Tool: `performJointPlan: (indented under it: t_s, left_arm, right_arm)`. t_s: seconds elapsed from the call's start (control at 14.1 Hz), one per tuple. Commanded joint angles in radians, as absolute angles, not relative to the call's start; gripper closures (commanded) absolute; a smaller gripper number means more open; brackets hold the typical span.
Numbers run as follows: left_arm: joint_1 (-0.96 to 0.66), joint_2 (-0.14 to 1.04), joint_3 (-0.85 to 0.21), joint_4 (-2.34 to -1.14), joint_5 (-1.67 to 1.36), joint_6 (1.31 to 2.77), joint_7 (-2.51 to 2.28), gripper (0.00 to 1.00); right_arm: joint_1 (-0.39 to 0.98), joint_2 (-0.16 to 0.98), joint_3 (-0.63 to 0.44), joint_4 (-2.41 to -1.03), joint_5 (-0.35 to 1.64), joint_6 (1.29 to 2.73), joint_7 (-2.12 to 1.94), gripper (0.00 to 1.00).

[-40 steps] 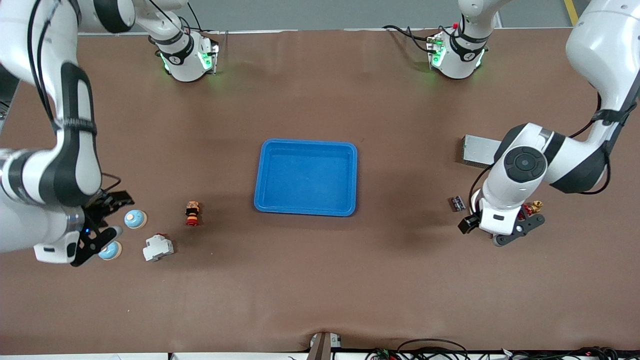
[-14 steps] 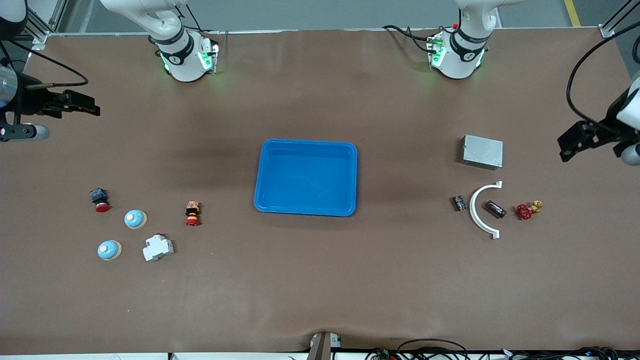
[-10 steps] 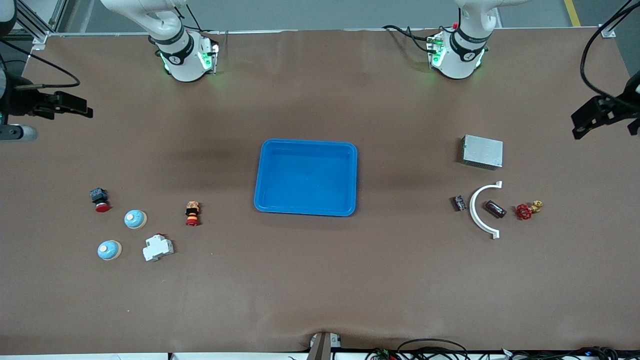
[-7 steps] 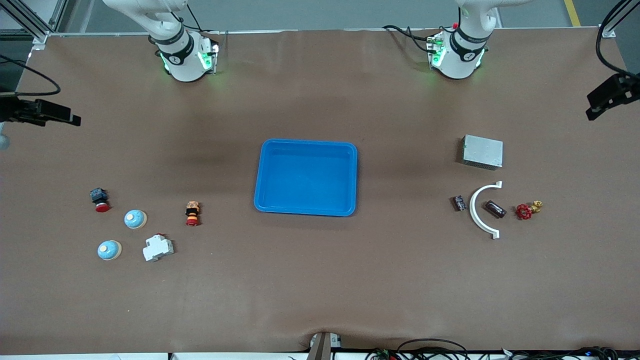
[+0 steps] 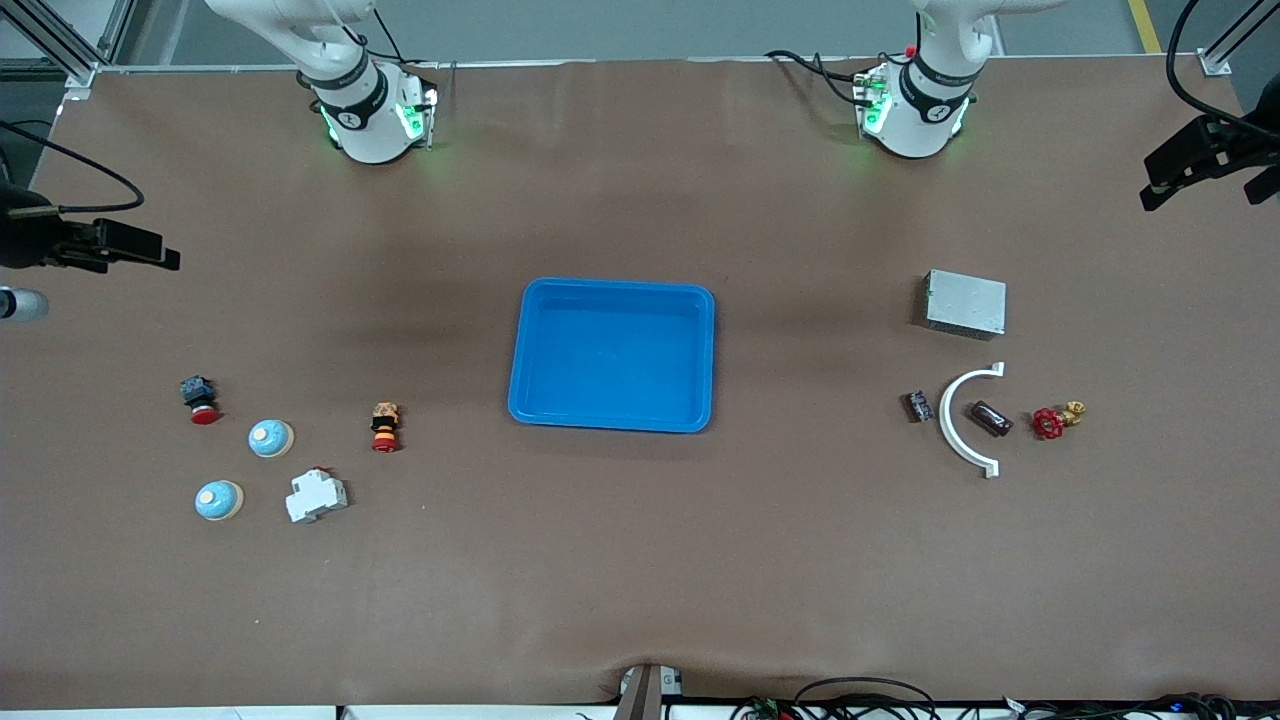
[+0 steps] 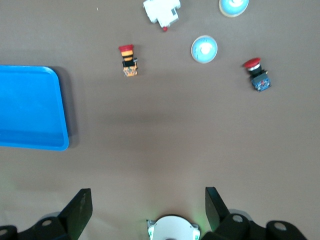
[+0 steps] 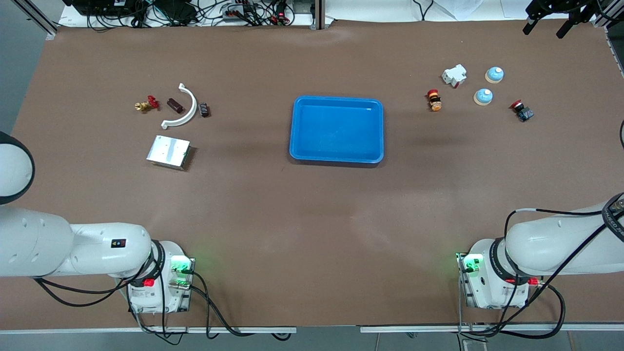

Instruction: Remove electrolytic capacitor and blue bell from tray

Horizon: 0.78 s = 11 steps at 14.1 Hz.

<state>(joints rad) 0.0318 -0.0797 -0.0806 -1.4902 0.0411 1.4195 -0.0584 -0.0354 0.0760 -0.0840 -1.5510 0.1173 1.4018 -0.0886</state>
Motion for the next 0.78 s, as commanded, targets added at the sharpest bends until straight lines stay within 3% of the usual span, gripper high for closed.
performJointPlan:
  t_s: [0.0, 0.43, 0.71]
  left_arm:
    - [0.021, -0.118, -0.077, -1.520, 0.012, 1.408, -0.041, 0.00]
    - [0.026, -0.121, -0.113, -1.542, 0.008, 1.408, -0.049, 0.00]
    - [0.028, -0.153, -0.115, -1.629, 0.006, 1.466, -0.028, 0.00]
  right_arm:
    - [-0.023, 0.097, -0.086, -1.491, 0.095, 1.390, -0.080, 0.00]
    - [0.024, 0.094, -0.084, -1.488, 0.008, 1.408, -0.078, 0.00]
    - [0.026, 0.089, -0.090, -1.445, -0.012, 1.468, -0.077, 0.00]
